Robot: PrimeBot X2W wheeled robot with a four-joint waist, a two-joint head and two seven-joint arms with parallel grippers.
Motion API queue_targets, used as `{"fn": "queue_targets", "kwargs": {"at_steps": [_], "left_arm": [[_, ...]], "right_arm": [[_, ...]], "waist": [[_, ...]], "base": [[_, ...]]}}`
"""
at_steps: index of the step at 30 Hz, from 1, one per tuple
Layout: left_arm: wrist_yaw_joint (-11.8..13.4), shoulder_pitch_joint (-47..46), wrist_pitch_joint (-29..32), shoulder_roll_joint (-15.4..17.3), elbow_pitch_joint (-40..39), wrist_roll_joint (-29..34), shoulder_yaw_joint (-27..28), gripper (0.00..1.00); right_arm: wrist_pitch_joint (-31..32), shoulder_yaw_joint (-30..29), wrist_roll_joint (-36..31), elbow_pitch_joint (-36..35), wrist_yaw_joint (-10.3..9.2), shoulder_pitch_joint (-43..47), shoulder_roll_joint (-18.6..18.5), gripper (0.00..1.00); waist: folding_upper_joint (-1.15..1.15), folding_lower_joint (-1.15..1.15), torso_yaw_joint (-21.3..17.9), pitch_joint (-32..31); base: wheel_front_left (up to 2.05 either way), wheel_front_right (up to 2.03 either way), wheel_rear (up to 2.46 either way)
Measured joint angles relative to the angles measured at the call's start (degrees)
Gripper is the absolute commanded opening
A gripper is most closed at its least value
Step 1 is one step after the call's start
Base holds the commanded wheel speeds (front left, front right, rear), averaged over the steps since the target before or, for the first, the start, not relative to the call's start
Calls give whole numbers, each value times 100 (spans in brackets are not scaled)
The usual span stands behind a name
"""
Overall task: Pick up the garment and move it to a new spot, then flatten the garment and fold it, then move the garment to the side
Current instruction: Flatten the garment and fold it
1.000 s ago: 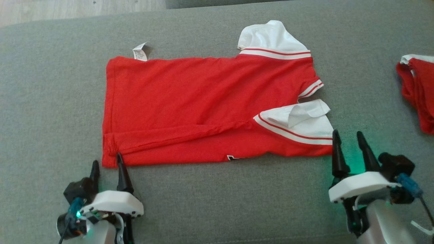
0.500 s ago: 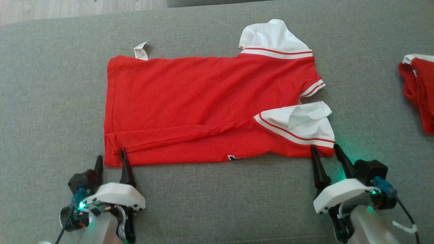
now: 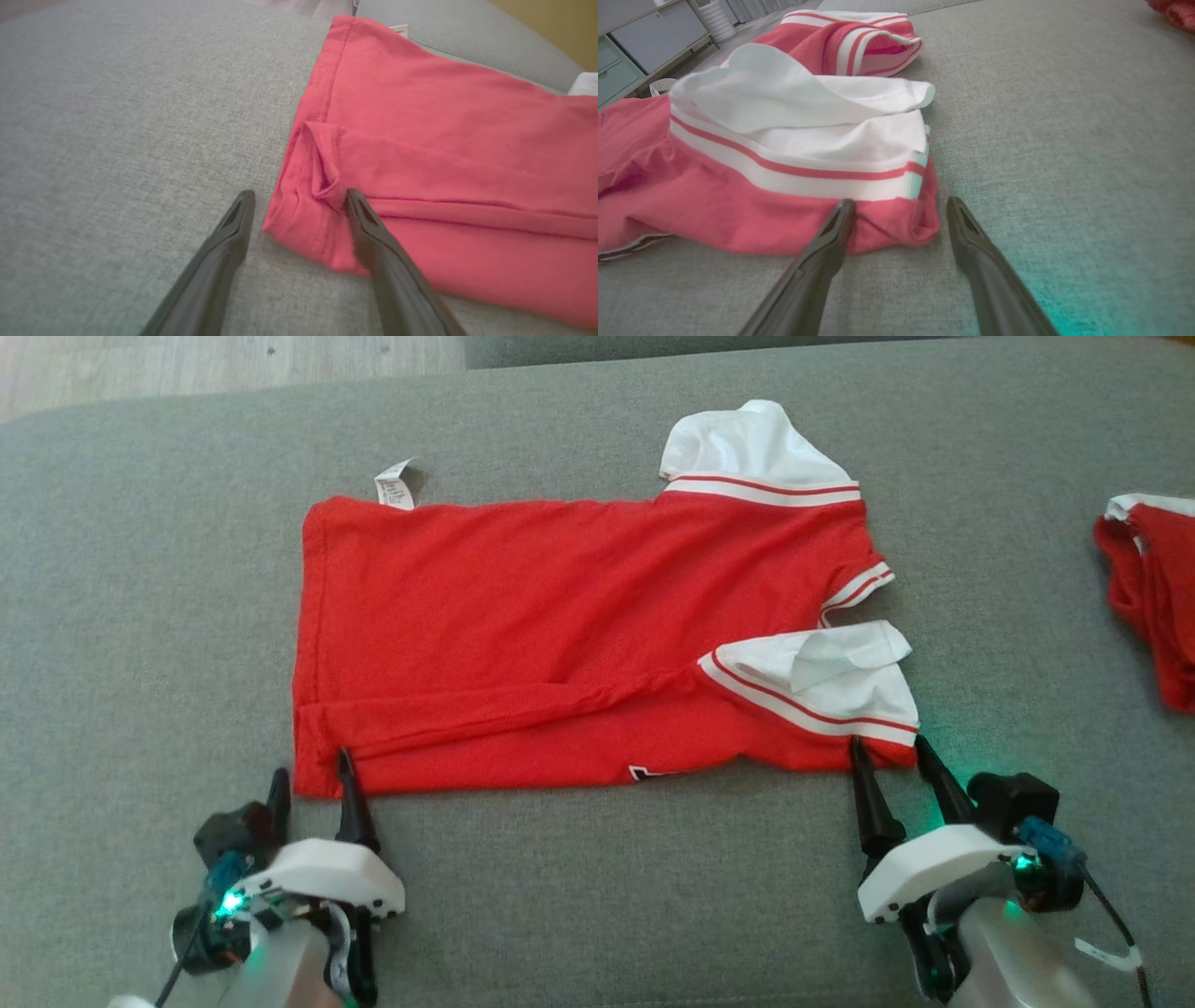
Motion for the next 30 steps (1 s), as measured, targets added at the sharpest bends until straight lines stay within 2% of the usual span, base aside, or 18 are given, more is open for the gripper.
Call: {"fn": "queue_targets", "kwargs": {"at_steps": [8,17,18,19,20,21,25,30], "left_arm": [[-20,345,15,-9,-246,-25,37,100],[-36,308,-5,-13,-186,107,86,100],[-36,281,-9,-13,-133,116,85,85],[-36,248,-11,-13,-63,120,81,47],[-51,197,-11,-4,23,126,79,0],[-92,143,-11,7,107,134,80,0],[-213,81,-9,-5,159,133,92,0],[-280,237,126,-30,-245,197,292,0]], "right_arm": [[10,41,54,20,0,41,0,100],[2,55,44,54,0,25,0,100],[-1,67,45,80,0,14,0,99],[-24,91,48,123,0,-6,-1,82],[-35,108,64,162,0,-30,-5,33],[-35,132,102,193,0,-62,-10,0],[-32,180,281,160,0,-96,0,0],[45,147,730,-21,0,-71,7,0]], "waist": [[0,0,36,-105],[0,-1,5,-21],[0,-1,-1,-12],[0,-1,-8,-6],[0,-1,-16,2],[0,-1,-23,7],[0,-1,-30,-7],[0,0,10,-135]], "base": [[0,0,0],[0,0,0],[0,0,0],[0,0,0],[0,0,0],[0,0,0],[0,0,0],[0,0,0]]}}
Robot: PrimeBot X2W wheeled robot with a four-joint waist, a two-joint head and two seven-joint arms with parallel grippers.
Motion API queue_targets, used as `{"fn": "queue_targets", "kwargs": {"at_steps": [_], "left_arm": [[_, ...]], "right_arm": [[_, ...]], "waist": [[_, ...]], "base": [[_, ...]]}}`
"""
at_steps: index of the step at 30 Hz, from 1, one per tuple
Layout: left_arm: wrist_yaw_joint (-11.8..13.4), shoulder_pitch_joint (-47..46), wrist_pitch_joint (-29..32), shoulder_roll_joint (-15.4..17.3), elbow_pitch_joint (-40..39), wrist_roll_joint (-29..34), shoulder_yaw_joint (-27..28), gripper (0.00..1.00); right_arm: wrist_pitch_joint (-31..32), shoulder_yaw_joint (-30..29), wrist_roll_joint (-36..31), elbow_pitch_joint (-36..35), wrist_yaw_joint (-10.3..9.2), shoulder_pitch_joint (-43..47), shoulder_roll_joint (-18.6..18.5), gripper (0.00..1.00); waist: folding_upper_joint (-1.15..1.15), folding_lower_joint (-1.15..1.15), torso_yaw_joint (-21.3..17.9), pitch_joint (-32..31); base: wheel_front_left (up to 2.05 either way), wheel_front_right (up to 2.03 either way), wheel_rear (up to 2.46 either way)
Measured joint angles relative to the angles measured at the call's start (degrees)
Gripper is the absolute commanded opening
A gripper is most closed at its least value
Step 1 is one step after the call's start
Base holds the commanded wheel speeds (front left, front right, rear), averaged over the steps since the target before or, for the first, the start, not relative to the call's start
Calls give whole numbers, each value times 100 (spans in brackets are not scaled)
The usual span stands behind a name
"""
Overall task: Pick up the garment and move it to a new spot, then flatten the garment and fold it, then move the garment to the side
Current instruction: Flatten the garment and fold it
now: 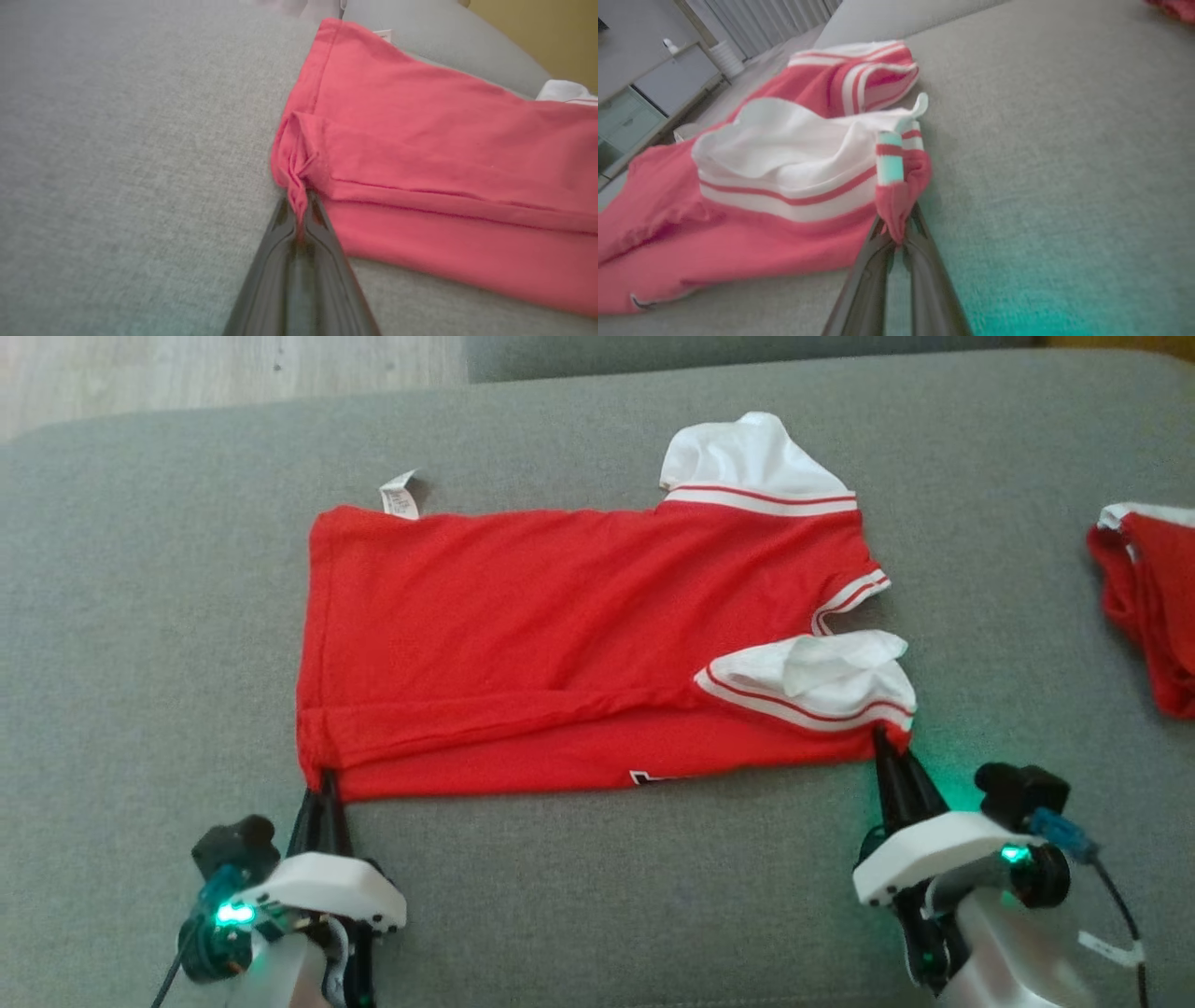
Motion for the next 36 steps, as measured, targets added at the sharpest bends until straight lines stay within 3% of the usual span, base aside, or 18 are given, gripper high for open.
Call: {"fn": "queue_targets", "kwargs": {"at_steps": [6,13,24,25,26,27,32,36], "left_arm": [[-132,3,67,-31,-739,302,388,0],[-180,-278,67,-18,-768,416,724,0],[-144,1108,76,-115,35,318,659,0],[-123,1171,76,-116,35,302,650,16],[-112,1204,76,-114,9,252,621,48],[-66,1207,76,-112,-36,258,576,100],[21,1071,76,-76,-385,527,512,100],[-151,358,278,169,-270,732,318,100]], "right_arm": [[82,-9,516,-153,0,-265,-4,0],[483,-96,984,-177,0,-943,-176,0],[656,-134,1212,-89,0,709,-156,0],[656,-141,1212,-92,0,827,-152,40],[655,-160,1211,-100,0,909,-138,100],[653,-167,1177,-118,0,951,-135,100],[467,-290,761,-349,0,843,-204,100],[466,-389,382,-544,0,372,-297,100]], "waist": [[0,-1,39,-305],[0,-1,12,-830],[0,-2,-115,-1158],[0,-2,-118,-1135],[0,-2,-121,-1108],[0,-2,-122,-1079],[0,-1,-103,-941],[0,-1,-85,-727]], "base": [[0,0,0],[0,0,0],[0,0,0],[0,0,0],[0,0,0],[0,0,0],[0,0,0],[0,0,0]]}}
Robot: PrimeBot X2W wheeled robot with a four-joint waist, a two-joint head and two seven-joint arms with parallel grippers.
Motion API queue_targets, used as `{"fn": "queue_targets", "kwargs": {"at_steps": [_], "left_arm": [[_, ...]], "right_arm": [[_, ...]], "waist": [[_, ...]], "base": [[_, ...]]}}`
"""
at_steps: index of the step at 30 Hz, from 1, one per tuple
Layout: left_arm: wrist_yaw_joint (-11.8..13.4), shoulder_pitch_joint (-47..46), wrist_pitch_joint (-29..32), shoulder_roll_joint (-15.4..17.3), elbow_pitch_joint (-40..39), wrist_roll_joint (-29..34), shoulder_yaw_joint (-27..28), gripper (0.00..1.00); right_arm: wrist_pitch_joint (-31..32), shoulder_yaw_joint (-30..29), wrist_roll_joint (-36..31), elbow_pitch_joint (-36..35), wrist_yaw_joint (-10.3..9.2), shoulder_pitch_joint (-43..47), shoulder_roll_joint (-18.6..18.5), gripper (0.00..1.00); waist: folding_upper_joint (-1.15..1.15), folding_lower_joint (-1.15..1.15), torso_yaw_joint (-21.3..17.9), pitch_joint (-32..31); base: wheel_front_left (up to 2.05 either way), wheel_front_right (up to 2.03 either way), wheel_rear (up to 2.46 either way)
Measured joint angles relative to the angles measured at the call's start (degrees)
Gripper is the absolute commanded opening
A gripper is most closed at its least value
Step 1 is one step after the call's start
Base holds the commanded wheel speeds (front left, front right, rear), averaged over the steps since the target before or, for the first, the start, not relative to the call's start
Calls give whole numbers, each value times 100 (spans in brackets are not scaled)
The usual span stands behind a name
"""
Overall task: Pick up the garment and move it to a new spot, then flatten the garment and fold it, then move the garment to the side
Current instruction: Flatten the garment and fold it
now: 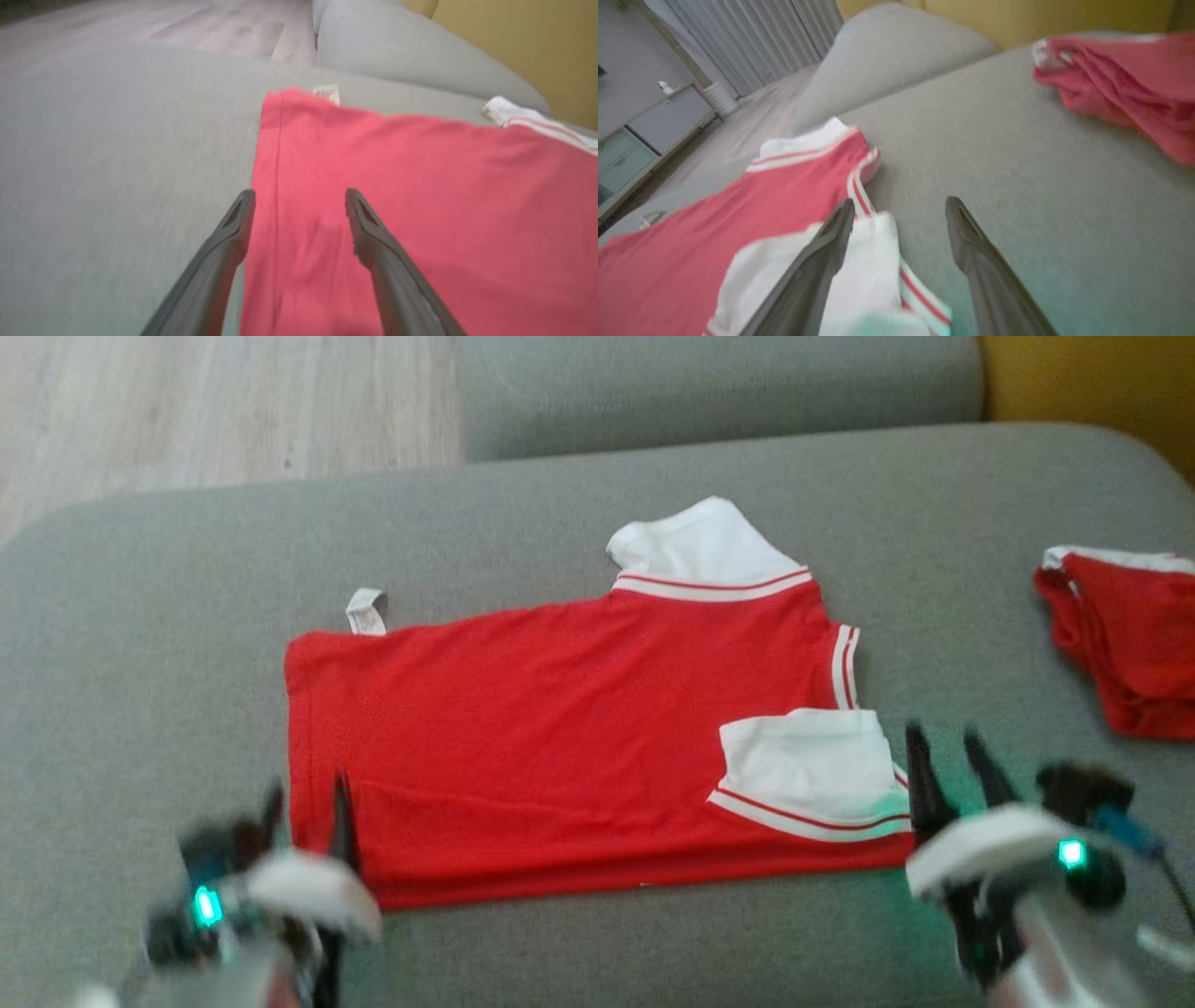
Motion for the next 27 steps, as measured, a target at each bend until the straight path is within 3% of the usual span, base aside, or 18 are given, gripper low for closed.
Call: {"fn": "queue_targets", "kwargs": {"at_steps": [5,9,14,27], "left_arm": [[-253,-1566,770,554,108,149,-189,100],[-364,-2292,1271,786,332,-12,-176,100],[-434,-2580,1794,895,613,-261,-300,100],[-422,-2982,1956,1044,1161,-254,-565,100]], "right_arm": [[171,102,-253,-215,0,-863,-11,100],[242,231,-297,-235,0,-1311,-5,100],[256,514,-289,-205,0,-1556,24,100],[256,927,-70,-183,0,-1981,-152,100]], "waist": [[0,1,-5,370],[0,1,-60,684],[0,1,-165,1041],[0,0,-223,1631]], "base": [[0,0,0],[0,0,0],[0,0,0],[0,0,0]]}}
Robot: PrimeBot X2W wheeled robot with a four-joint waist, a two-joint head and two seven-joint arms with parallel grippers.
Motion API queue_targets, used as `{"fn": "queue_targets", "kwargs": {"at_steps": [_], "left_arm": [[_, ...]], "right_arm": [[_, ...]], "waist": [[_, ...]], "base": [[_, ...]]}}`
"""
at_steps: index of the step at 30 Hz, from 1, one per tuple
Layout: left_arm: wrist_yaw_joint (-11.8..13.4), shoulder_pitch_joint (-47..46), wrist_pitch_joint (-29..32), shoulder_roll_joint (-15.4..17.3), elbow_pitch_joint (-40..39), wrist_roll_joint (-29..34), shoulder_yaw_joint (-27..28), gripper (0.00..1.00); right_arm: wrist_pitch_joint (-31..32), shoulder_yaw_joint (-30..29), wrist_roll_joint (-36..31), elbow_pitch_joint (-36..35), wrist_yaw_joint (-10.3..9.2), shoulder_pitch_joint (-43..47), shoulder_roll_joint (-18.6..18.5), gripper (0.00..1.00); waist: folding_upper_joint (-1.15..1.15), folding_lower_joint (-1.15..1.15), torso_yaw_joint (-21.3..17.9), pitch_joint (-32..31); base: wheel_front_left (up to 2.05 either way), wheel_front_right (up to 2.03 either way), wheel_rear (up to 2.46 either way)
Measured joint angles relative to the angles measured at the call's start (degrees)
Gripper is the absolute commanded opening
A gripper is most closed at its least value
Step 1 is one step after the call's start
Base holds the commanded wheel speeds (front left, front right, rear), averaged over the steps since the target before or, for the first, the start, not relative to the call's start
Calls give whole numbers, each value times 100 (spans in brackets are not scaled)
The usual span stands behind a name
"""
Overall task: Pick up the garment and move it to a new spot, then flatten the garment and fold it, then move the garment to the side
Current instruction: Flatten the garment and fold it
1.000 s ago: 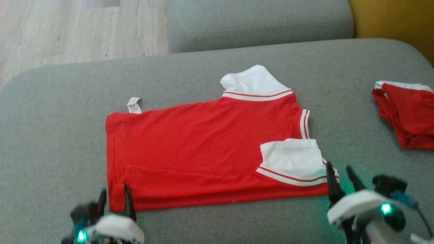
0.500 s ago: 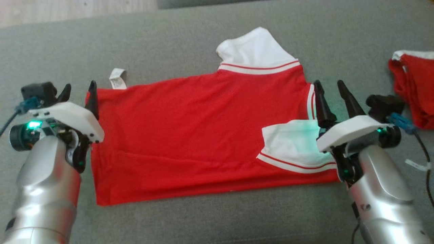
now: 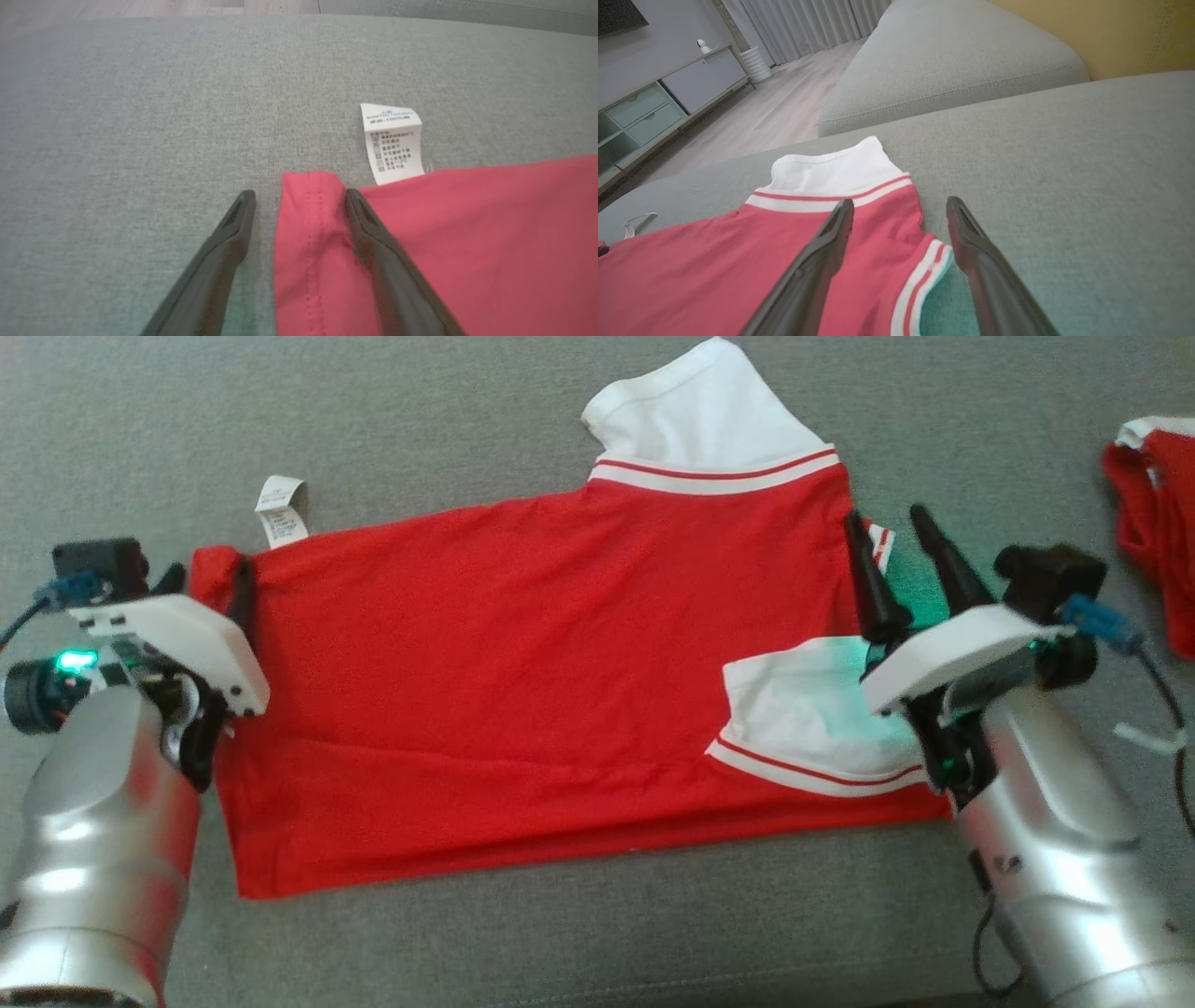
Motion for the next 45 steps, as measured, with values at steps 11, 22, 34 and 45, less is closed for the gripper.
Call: {"fn": "queue_targets", "kwargs": {"at_steps": [11,22,34,45], "left_arm": [[34,-341,-614,-205,-46,108,-323,0],[-58,-832,-1172,-1024,-403,-63,-1009,0],[-58,-966,-1454,-1193,-499,-695,-1826,0],[-58,-1174,-1838,-1134,-204,-1105,-1971,0]], "right_arm": [[794,344,76,368,0,-1040,-321,100],[1640,229,-310,1925,0,-2664,-777,100],[1613,12,-1156,3277,0,-3446,-933,100],[965,-292,-1508,3633,0,-3707,-790,0]], "waist": [[0,0,384,186],[0,1,1291,501],[0,0,1917,843],[0,-1,1767,900]], "base": [[0,0,0],[0,0,0],[0,0,0],[0,0,0]]}}
